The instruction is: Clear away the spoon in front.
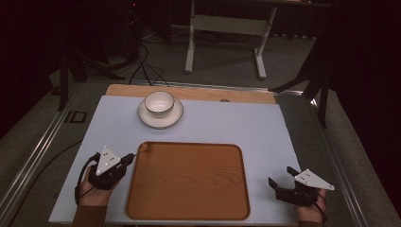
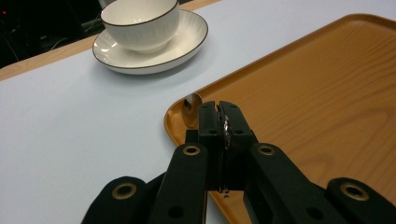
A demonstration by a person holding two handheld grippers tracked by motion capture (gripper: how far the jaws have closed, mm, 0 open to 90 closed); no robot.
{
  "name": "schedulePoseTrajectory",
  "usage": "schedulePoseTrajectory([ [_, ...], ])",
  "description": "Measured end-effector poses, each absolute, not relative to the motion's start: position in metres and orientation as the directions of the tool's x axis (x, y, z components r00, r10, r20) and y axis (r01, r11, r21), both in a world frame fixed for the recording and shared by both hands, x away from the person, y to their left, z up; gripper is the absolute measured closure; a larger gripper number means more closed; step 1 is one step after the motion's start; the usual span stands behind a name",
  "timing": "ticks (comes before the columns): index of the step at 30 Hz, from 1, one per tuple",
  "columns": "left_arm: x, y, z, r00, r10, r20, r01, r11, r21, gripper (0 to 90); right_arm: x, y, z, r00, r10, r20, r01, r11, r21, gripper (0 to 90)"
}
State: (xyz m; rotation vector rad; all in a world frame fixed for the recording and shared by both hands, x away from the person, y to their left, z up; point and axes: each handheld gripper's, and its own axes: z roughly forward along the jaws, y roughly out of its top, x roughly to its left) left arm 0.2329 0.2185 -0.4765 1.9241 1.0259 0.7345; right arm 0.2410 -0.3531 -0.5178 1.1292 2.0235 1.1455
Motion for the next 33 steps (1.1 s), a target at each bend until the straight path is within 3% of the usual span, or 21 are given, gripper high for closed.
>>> schedulePoseTrajectory([
  [33,0.204,0.203,-0.495,0.55,0.828,0.11,0.407,-0.381,0.831,77.3,0.241,-0.352,-0.518,-0.5,0.864,-0.061,0.399,0.292,0.869,13.6],
])
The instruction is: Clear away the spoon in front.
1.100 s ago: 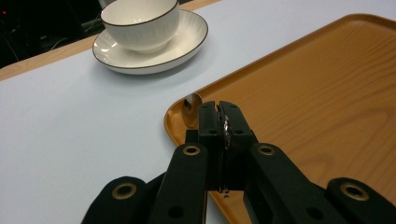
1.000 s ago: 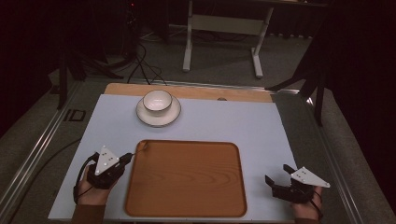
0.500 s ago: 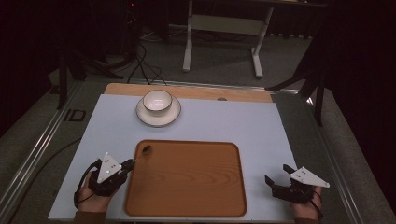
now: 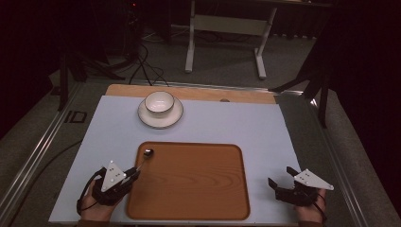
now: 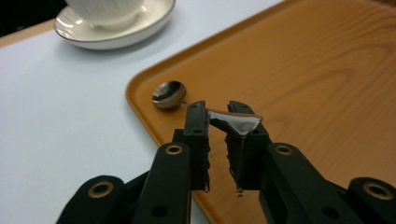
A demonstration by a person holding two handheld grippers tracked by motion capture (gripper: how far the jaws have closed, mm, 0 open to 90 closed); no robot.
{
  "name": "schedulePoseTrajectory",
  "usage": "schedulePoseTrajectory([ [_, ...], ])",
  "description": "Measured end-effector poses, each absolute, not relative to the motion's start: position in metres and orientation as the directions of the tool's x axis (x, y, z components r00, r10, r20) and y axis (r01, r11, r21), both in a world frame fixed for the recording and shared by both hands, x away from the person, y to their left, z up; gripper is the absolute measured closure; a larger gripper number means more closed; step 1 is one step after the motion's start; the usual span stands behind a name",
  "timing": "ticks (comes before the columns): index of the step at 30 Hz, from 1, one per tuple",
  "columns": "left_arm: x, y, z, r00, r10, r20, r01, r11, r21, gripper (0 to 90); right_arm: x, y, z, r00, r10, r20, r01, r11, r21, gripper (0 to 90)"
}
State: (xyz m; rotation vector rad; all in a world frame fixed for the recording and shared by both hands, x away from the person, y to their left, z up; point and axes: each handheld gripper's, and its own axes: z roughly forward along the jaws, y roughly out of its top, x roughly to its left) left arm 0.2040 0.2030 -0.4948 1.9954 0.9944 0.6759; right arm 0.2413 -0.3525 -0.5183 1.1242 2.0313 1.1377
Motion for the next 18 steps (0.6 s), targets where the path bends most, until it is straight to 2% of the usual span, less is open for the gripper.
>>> schedulePoseTrajectory([
  [12,0.189,0.196,-0.497,0.592,0.804,0.061,0.403,-0.36,0.842,58.7,0.242,-0.352,-0.518,-0.5,0.863,-0.064,0.4,0.296,0.868,13.7],
  [18,0.184,0.198,-0.493,0.59,0.807,0.031,0.394,-0.321,0.861,54.0,0.242,-0.352,-0.519,-0.501,0.863,-0.067,0.401,0.3,0.866,13.7],
])
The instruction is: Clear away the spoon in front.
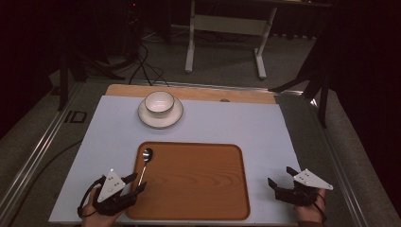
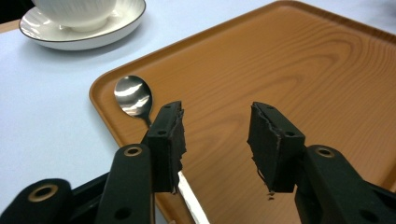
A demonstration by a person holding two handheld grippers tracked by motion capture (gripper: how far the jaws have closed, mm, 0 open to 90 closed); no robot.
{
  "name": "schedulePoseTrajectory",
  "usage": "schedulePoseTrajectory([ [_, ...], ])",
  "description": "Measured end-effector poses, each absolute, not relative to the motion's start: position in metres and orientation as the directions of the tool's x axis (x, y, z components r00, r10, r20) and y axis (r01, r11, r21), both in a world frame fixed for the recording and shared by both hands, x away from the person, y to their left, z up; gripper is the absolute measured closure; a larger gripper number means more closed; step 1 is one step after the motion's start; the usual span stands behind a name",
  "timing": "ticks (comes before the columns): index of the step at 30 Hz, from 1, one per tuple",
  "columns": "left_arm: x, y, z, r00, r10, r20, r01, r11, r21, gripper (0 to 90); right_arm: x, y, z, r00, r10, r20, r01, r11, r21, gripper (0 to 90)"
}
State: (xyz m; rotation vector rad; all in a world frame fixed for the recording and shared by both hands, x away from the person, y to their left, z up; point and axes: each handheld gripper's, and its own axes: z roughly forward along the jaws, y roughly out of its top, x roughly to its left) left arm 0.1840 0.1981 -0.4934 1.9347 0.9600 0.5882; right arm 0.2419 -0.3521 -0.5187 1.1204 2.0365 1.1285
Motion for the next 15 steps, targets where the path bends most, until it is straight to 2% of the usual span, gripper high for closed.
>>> schedulePoseTrajectory([
  [15,0.206,0.198,-0.479,0.513,0.856,0.066,0.386,-0.299,0.872,40.1,0.242,-0.352,-0.519,-0.499,0.863,-0.073,0.4,0.305,0.864,13.8],
])
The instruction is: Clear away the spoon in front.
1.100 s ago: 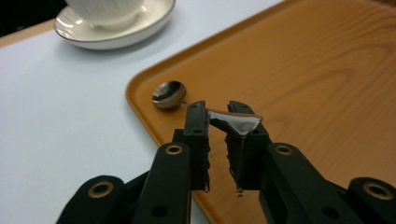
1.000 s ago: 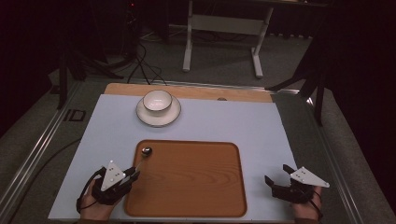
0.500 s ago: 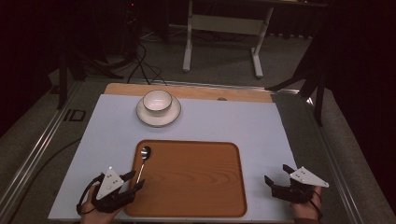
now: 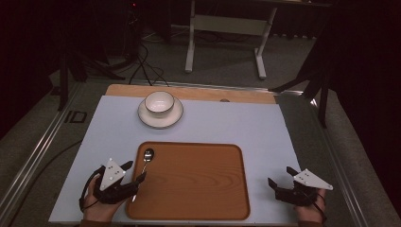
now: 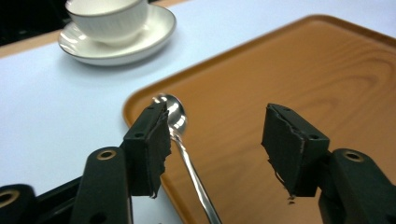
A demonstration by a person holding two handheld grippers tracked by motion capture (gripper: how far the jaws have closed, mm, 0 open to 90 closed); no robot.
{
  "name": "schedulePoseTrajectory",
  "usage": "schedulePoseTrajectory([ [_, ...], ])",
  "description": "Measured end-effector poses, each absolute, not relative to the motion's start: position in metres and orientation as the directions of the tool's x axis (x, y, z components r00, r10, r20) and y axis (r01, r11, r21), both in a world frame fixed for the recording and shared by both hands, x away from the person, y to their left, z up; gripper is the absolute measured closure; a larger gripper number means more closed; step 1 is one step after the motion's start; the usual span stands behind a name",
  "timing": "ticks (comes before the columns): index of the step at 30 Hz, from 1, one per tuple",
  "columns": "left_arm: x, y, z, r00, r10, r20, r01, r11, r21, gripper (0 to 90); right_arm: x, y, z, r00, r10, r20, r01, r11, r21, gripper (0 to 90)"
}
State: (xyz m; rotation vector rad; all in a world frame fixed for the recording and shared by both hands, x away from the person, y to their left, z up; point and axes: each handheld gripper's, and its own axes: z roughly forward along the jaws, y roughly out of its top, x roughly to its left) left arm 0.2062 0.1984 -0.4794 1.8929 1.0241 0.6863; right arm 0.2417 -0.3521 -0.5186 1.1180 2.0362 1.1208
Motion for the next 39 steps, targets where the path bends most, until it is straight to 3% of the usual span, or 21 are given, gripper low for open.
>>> schedulePoseTrajectory([
  [19,0.245,0.231,-0.456,0.384,0.921,0.068,0.344,-0.211,0.915,40.0,0.241,-0.353,-0.518,-0.491,0.868,-0.072,0.396,0.297,0.869,13.7],
  [39,0.262,0.272,-0.492,0.194,0.979,0.055,0.395,-0.13,0.91,41.0,0.242,-0.359,-0.519,-0.465,0.883,-0.061,0.393,0.268,0.879,13.6],
])
